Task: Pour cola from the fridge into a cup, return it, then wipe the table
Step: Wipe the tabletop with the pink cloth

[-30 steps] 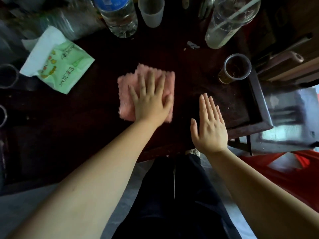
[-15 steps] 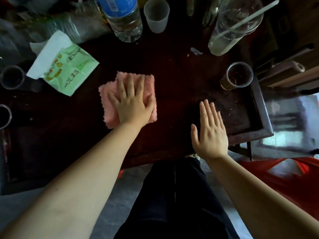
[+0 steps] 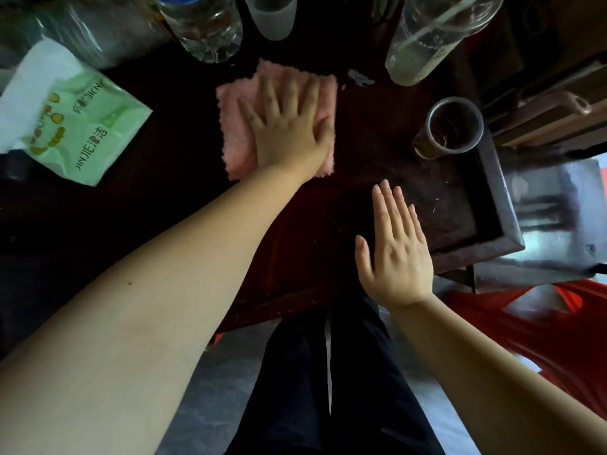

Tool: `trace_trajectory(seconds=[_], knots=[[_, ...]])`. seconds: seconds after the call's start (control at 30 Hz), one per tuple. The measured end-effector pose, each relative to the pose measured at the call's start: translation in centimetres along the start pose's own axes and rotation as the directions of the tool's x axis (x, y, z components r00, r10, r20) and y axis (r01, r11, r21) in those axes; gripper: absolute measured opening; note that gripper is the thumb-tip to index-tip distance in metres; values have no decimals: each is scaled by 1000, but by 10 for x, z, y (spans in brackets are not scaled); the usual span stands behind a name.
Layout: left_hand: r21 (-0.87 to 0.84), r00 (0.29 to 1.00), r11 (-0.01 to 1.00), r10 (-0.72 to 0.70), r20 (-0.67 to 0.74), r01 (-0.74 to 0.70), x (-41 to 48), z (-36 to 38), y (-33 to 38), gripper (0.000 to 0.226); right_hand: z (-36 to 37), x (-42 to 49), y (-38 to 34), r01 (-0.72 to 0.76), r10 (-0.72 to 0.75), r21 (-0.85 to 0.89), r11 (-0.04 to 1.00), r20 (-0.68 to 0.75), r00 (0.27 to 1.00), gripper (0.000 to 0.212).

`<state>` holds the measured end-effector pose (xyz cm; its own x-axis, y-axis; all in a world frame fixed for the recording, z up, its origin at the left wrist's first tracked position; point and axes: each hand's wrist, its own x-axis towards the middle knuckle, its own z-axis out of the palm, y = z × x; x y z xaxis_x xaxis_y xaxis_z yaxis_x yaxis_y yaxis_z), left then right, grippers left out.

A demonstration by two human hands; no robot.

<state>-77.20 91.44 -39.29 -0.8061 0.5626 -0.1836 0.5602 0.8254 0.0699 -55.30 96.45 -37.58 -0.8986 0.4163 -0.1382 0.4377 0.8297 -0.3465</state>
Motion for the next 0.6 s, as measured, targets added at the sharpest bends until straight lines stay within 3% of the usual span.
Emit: trace_trajectory(seconds=[0.23,0.6], knots=[[39,957,957,288,19,-288,-46,9,15,65,1,-2,0,-9,9,6,1000,-9,1000,69],[73,904,903,416,96,-423,-131,17,-2,70,2,-3,-3,-35,35,-9,999,-26,999,68]])
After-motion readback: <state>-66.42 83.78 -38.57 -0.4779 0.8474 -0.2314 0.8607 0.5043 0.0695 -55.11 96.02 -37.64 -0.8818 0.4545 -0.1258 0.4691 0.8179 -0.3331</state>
